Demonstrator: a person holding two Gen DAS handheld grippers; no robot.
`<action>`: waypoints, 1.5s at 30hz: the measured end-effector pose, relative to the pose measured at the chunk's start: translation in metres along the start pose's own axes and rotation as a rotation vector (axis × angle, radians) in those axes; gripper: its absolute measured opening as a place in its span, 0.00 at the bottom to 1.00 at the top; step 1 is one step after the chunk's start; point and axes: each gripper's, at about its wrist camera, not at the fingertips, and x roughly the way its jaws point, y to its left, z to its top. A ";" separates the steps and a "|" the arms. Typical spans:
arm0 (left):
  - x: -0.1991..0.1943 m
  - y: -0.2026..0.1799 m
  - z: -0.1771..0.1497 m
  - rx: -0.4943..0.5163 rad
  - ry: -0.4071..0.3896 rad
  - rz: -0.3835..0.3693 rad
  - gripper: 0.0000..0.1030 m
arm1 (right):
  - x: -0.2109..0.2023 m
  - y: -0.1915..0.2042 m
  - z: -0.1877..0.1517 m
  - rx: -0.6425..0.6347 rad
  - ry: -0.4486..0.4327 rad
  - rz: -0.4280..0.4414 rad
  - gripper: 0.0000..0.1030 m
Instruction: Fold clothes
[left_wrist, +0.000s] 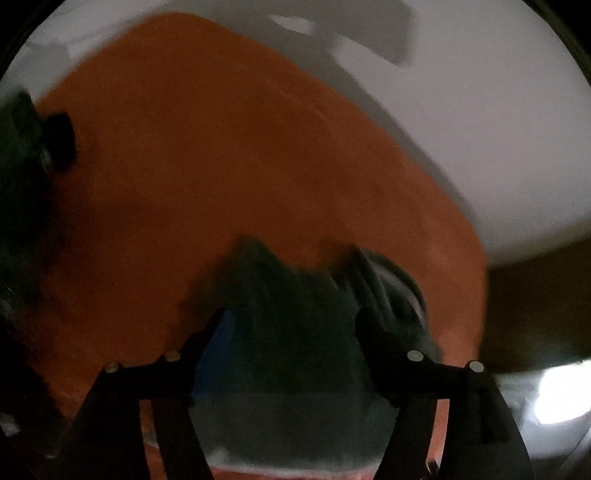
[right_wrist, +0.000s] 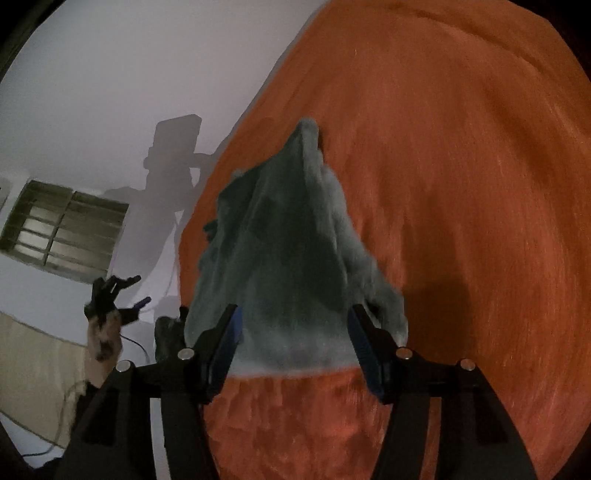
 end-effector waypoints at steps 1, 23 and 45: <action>0.000 0.012 -0.030 -0.003 0.001 -0.062 0.69 | 0.001 0.000 -0.011 -0.009 0.008 -0.017 0.57; 0.029 0.193 -0.216 -0.390 -0.094 -0.236 0.70 | 0.056 -0.066 -0.025 0.459 -0.039 0.114 0.87; -0.051 0.142 -0.358 -0.358 -0.138 -0.284 0.20 | -0.031 0.021 -0.011 0.215 -0.189 -0.088 0.11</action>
